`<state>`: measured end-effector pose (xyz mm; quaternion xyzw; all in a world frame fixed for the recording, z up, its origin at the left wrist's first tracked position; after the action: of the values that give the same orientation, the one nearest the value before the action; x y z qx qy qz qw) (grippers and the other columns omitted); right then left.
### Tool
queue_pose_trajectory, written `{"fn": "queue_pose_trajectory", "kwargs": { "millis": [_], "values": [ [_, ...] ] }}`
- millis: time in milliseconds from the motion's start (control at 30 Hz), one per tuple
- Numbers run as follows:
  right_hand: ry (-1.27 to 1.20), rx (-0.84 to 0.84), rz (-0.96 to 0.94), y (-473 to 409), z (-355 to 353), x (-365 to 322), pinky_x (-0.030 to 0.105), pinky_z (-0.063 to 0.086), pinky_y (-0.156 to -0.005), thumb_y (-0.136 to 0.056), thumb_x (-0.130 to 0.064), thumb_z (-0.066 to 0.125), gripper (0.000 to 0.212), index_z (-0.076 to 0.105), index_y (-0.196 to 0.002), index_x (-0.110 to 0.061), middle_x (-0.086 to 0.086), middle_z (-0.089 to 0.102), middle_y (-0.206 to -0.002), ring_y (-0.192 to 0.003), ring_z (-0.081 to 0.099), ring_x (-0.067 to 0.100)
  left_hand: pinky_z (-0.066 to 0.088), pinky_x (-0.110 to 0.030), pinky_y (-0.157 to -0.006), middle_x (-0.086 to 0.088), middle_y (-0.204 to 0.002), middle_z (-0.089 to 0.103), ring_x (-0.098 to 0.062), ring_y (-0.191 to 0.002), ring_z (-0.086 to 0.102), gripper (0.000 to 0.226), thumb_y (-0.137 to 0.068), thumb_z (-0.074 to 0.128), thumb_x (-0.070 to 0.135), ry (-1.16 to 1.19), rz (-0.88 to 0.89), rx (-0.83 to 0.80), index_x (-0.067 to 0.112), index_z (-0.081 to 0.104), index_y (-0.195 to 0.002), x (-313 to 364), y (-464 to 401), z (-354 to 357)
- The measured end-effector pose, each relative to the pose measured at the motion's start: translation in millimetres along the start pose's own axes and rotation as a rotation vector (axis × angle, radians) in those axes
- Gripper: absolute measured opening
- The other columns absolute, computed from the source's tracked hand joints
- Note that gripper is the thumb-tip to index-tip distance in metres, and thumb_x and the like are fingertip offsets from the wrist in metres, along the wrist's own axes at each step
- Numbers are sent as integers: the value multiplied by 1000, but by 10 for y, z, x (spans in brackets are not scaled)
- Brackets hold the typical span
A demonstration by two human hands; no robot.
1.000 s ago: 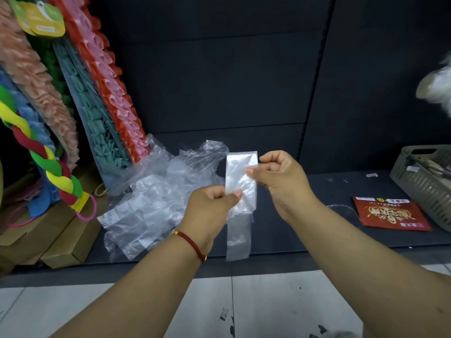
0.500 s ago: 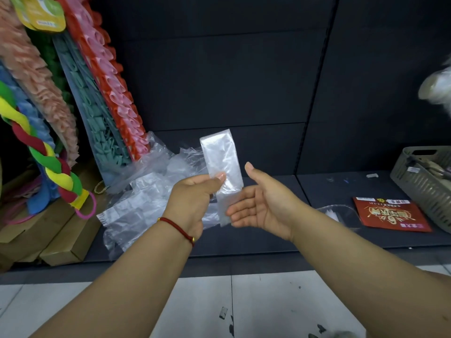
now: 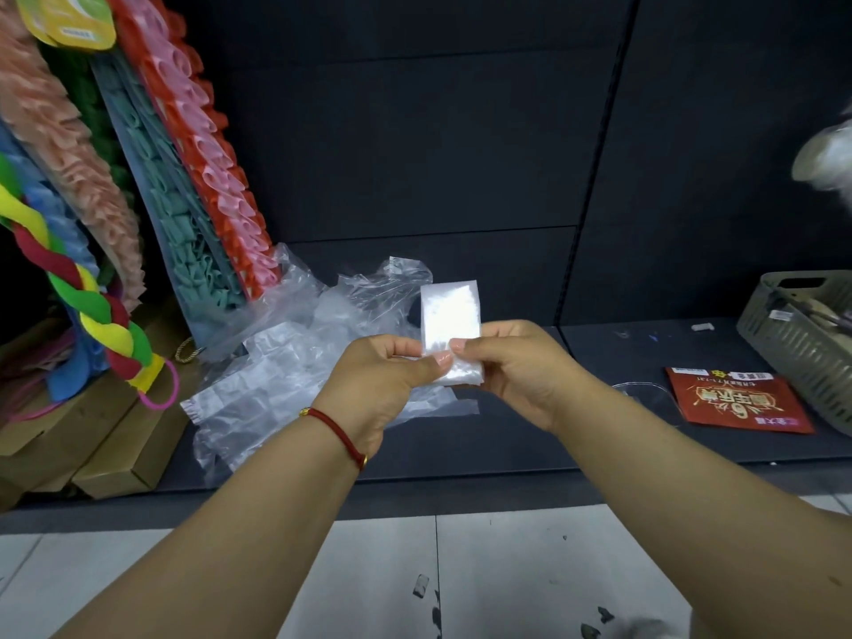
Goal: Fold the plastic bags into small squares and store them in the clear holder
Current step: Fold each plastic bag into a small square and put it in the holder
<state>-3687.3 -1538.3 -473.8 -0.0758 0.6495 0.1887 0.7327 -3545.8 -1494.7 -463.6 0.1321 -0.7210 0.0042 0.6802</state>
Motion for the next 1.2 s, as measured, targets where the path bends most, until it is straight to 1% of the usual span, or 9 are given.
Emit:
{"fn": "queue_pose_trajectory", "kwargs": {
  "millis": [167, 333, 433, 567, 667, 767, 900, 1067, 1200],
  "values": [
    [74, 44, -83, 4, 35, -34, 68, 39, -98, -67, -25, 79, 38, 72, -93, 2, 35, 63, -109, -98, 59, 55, 38, -18, -54, 0, -76, 54, -3, -50, 47, 26, -81, 78, 15, -25, -4, 41, 15, 54, -91, -38, -32, 3],
    [129, 53, -169, 25, -34, -100, 45, 52, -78, -83, -4, 73, 26, 68, -108, -8, 15, 74, -101, -96, 65, 46, 41, -23, -62, -3, -94, 64, -8, -68, 51, 38, -81, 77, 25, -20, -42, 24, 10, 58, -111, -63, -30, 39],
    [170, 36, -193, 51, -20, -163, 24, 51, -62, -85, -1, 71, 31, 65, -113, -13, 15, 74, -100, -81, 68, 30, 43, -28, -74, 4, -87, 60, -11, -80, 53, 34, -82, 72, 41, 19, -148, -20, 15, 66, -102, -91, -7, 76],
    [265, -16, -213, 61, 26, -171, 51, 54, -88, -83, -1, 73, 44, 61, -122, -17, 18, 73, -96, -93, 69, 38, 46, -34, -83, 3, -77, 70, -15, -79, 62, 25, -84, 70, 41, 169, -204, -62, 18, 72, -92, -134, -14, 109],
    [325, -40, -196, 62, 56, -153, 45, 56, -90, -81, -5, 76, 57, 54, -130, -21, 19, 72, -93, -89, 71, 30, 50, -39, -90, -4, -80, 73, -18, -78, 65, 14, -88, 70, 25, 233, -116, 44, 11, 72, -90, -114, -43, 63],
    [308, -108, -129, 83, 105, -102, 33, 58, -79, -78, -2, 78, 66, 48, -135, -19, 14, 74, -96, -88, 72, 26, 54, -35, -81, -7, -80, 74, -19, -74, 67, 13, -89, 69, 21, 264, -66, 80, 8, 72, -89, -89, -63, 20],
    [315, -89, -100, 90, 119, -66, 28, 57, -66, -78, -1, 78, 51, 57, -122, -11, 12, 75, -89, -71, 68, 21, 53, -24, -58, -5, -69, 71, -14, -59, 65, 19, -90, 67, 22, 278, 10, 95, 8, 69, -77, -25, -47, 7],
    [336, -87, -90, 102, 113, -74, 24, 56, -61, -79, -5, 78, 27, 66, -103, -6, 13, 74, -83, -60, 65, 12, 48, -29, -66, -13, -70, 60, -24, -65, 53, 37, -90, 69, 31, 216, 108, 152, 0, 64, -69, -3, -25, -10],
    [548, 42, -148, 97, 63, -130, 33, 52, -64, -79, -30, 79, 25, 70, -95, -13, 9, 68, -76, -64, 58, 15, 37, -26, -59, -8, -68, 39, -20, -61, 35, 46, -91, 67, 28, 135, 234, 191, -14, 55, -76, 75, 4, -26]
  ]
}}
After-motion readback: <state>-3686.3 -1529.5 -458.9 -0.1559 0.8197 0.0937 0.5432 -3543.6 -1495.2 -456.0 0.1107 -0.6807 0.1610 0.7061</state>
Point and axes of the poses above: each hand's wrist, its own y-axis away from the middle knuckle, its own z-axis out of the palm, x = y × z, the point moved 6 cm from there along -y, towards the middle knuckle
